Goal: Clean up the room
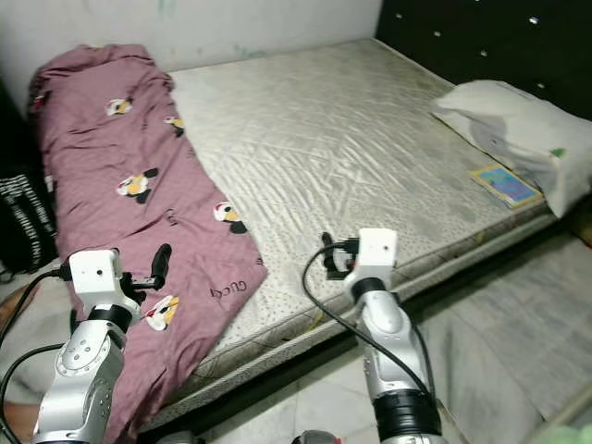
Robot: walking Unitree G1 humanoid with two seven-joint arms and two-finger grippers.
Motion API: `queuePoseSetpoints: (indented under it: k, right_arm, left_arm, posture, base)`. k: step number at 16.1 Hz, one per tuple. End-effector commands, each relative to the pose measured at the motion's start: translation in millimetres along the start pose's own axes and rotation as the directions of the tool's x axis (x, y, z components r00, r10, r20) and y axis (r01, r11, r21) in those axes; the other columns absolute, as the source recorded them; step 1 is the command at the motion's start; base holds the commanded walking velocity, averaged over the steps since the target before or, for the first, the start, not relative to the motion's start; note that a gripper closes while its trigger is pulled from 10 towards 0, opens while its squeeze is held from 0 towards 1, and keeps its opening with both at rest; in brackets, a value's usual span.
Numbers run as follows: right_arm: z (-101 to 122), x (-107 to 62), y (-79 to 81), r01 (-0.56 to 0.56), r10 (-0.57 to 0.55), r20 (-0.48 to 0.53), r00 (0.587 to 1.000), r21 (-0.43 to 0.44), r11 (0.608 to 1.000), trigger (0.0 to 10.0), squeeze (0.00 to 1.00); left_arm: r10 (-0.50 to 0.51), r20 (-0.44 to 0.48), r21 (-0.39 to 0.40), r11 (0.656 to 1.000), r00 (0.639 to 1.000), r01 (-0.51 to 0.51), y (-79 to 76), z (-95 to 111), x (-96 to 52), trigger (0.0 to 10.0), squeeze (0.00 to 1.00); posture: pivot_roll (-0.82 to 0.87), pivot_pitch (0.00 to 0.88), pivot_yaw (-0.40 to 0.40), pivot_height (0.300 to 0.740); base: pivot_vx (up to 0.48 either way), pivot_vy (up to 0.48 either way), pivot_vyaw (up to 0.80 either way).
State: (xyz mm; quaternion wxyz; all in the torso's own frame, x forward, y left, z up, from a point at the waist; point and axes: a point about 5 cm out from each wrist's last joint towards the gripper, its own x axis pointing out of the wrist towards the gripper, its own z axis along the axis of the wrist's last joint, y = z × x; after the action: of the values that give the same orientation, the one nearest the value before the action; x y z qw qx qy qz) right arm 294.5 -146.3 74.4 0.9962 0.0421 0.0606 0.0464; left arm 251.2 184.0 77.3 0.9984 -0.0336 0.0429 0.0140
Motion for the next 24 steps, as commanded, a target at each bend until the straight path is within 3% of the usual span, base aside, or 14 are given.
queuePoseSetpoints:
  k: [1,11,24]
  right_arm:
    - [2.6,1.4,-2.7,0.001,-0.001,0.006,1.000,-0.004,1.000,10.0,0.00]
    - [2.5,0.2,-2.9,0.003,-0.003,0.004,1.000,-0.002,1.000,10.0,0.00]
    - [2.9,-0.1,-3.0,0.000,0.000,0.002,1.000,0.000,1.000,10.0,0.00]
  left_arm:
    - [0.010,0.009,0.013,1.000,1.000,-0.010,1.7,3.4,0.2,10.0,0.00]
    - [0.007,0.002,0.020,1.000,1.000,-0.007,0.4,2.5,-2.3,10.0,0.00]
    - [0.002,0.021,-0.001,1.000,1.000,-0.002,-0.4,5.2,-3.5,10.0,0.00]
  posture:
    - [-0.01,0.006,-0.018,0.740]
    - [-0.01,0.010,-0.017,0.740]
    - [-0.01,0.012,-0.021,0.740]
  base:
    - [0.000,0.000,0.00]
    - [0.000,-0.185,0.00]
    - [0.000,0.000,0.00]
